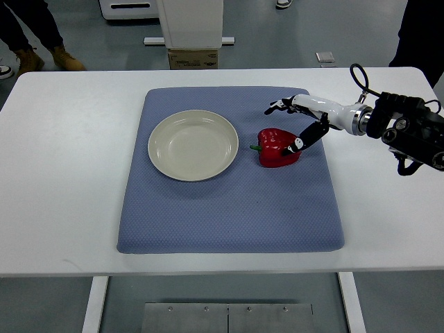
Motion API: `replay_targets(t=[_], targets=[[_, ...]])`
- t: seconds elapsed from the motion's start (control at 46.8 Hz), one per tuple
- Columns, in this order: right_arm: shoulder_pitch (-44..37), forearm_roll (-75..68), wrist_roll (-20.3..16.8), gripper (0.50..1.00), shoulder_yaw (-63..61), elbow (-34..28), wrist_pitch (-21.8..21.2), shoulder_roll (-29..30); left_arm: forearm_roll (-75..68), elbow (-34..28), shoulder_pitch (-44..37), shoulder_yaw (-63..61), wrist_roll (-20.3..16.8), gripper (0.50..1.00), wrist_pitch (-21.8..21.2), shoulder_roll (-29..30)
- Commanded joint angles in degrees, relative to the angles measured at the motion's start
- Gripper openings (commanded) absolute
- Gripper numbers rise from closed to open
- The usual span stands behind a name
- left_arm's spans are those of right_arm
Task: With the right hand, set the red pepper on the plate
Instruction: 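Close the right hand's fingers around the red bell pepper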
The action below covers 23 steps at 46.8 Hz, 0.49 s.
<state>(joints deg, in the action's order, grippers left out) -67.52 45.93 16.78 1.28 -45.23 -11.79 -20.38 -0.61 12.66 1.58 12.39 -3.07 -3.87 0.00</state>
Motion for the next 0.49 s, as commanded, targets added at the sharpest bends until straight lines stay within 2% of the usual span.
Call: replay_targets(t=[0.0, 0.47], targets=[[-0.16, 0.04, 0.01, 1.0, 0.48, -0.03, 0.01, 0.34, 0.0, 0.0, 0.0, 0.0, 0.0, 1.0, 0.0, 0.0], [-0.51, 1.27, -0.17, 1.0, 4.52, 0.41, 0.63, 1.92, 0.0, 0.0, 0.0, 0.0, 0.0, 1.0, 0.0, 0.0]])
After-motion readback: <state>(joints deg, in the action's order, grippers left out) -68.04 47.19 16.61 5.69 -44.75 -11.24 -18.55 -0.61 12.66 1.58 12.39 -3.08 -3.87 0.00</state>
